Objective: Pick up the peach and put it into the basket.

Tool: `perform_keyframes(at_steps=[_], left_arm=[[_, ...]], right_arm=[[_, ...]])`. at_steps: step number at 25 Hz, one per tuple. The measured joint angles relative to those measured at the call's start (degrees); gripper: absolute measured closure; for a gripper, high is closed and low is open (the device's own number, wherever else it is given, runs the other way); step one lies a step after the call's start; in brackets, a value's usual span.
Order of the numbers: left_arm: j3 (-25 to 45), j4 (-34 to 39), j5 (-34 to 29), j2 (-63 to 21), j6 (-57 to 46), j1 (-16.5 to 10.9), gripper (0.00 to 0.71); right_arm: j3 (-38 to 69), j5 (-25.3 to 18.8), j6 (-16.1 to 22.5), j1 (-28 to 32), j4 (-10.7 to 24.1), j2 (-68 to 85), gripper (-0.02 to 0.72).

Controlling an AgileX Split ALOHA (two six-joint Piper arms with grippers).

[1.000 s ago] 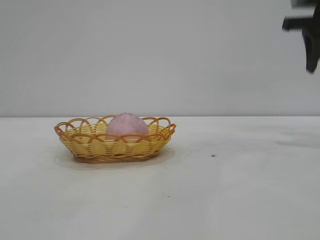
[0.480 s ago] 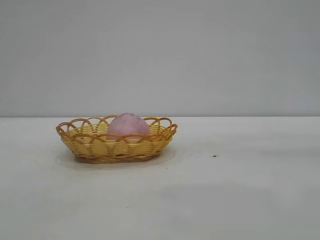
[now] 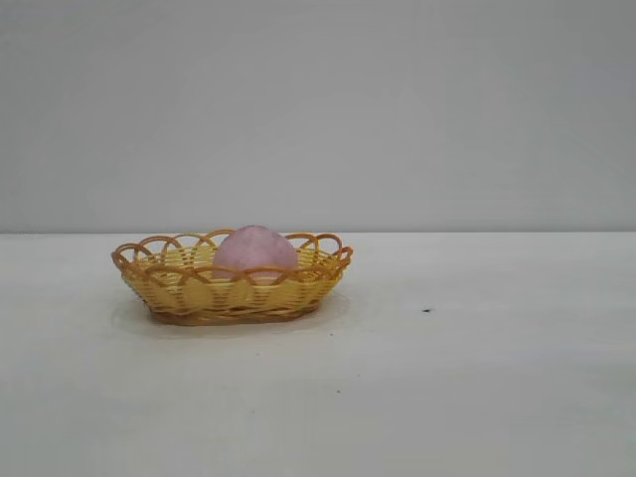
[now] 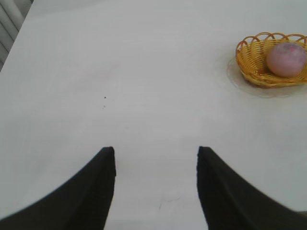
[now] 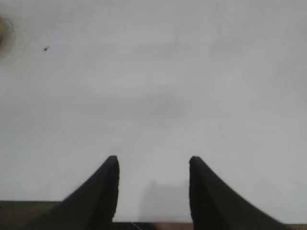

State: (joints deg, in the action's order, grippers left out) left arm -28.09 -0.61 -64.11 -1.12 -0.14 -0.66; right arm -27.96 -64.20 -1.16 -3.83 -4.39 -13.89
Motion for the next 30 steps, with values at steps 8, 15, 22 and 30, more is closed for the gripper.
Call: perform_keyframes(at_steps=[8,15,22,30], left_arm=[[0.0,0.0,0.0,0.0,0.0,0.0,0.374],[0.0,0.0,0.0,0.0,0.0,0.0,0.374],[0.0,0.0,0.0,0.0,0.0,0.0,0.374],[0.0,0.0,0.0,0.0,0.0,0.0,0.374]], right_arm=[[0.0,-0.9,-1.0,0.0,0.0,14.5,0.374],[0.0,-1.1,-1.9,0.0,-0.1,14.8,0.374],[0.0,-1.1,-2.0,0.0,-0.1,14.8,0.374],[0.0,-1.1,-2.1,2.2,-0.1,14.8,0.374]])
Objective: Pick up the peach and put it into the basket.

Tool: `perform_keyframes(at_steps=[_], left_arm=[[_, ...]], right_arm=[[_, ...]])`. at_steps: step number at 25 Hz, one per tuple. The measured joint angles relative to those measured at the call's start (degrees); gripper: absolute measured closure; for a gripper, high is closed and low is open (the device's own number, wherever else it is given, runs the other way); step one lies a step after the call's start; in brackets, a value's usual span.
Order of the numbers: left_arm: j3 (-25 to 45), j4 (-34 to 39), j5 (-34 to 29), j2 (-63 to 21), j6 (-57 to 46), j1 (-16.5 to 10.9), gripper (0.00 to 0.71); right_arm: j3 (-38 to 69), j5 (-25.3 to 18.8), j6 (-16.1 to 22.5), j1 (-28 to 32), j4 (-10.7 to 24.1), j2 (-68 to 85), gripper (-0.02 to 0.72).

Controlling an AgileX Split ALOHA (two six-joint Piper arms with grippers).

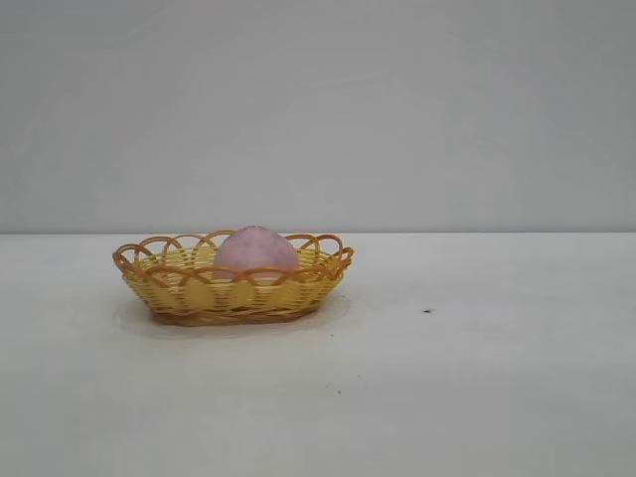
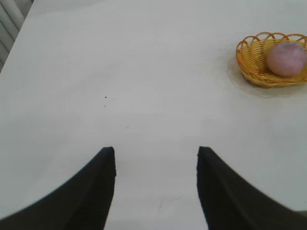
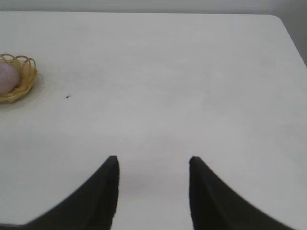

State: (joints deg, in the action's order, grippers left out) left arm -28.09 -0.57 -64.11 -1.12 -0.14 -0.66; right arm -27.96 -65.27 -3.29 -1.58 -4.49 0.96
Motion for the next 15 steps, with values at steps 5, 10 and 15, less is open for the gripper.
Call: perform_keyframes(at_steps=[5,10,15], left_arm=[[0.0,0.0,0.0,0.0,0.0,0.0,0.374],[0.0,0.0,0.0,0.0,0.1,0.0,0.374],[0.0,0.0,0.0,0.0,0.1,0.0,0.374]], right_arm=[[0.0,0.0,0.0,0.8,0.0,0.0,0.374],[0.0,0.0,0.0,0.8,0.0,0.0,0.374],[0.0,0.0,-0.1,0.8,0.0,0.0,0.374]])
